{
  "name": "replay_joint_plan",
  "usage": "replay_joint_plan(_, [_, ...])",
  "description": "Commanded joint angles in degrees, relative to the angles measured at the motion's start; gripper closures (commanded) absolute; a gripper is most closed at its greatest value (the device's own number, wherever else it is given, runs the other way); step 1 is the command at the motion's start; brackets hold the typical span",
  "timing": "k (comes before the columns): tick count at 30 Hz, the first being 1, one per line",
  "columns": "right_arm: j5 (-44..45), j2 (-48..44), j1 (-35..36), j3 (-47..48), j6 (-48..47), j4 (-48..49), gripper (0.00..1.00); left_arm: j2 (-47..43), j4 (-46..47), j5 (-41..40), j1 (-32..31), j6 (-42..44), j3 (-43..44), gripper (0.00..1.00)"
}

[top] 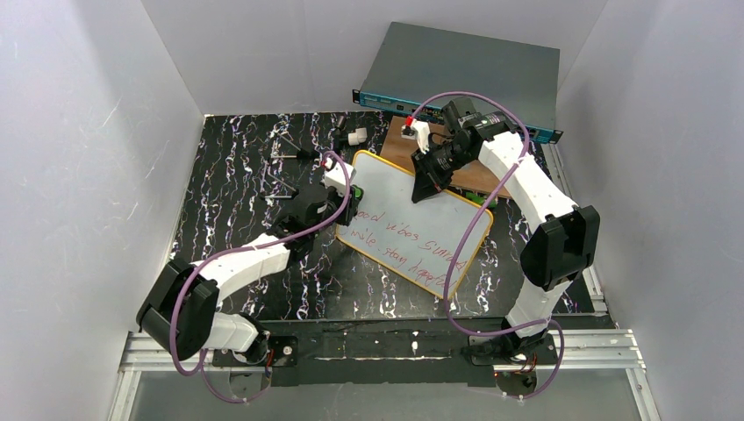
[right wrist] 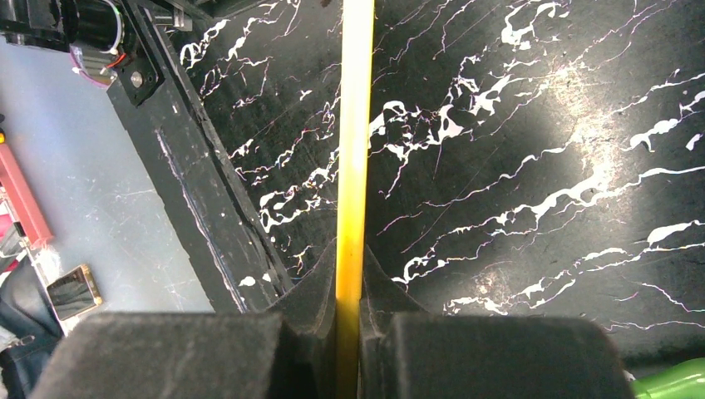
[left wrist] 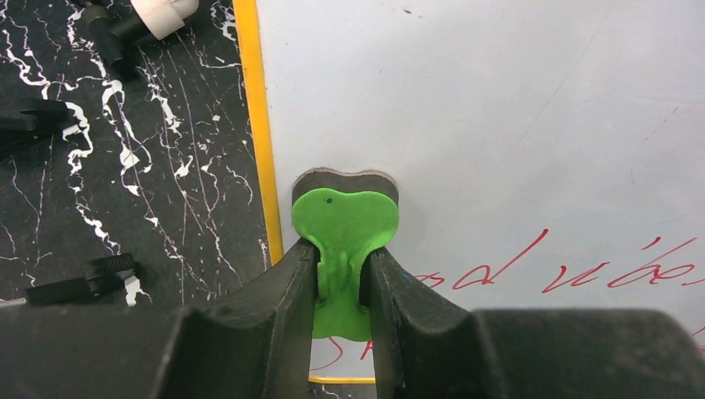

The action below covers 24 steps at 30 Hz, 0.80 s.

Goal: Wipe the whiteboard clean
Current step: Erase the whiteboard at the center of the board.

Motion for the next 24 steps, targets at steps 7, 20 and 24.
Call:
replay_joint_plan(7, [-5.1, -0.8, 3.1, -1.3, -4.6, -2.1, 0.99, -1.6, 1.3, 2.5, 0.4, -3.1, -7.6, 1.00])
replay_joint_plan(20, [-5.0, -1.0, 3.2, -1.6, -4.6, -2.1, 0.99, 0.9, 1.2, 6.5, 0.4, -6.4, -9.9, 1.00])
replay_joint_plan(24, [-5.0, -1.0, 3.2, -1.5, -4.7, -2.1, 0.99, 1.3, -0.9, 8.7, 0.3, -6.9, -8.5, 1.00])
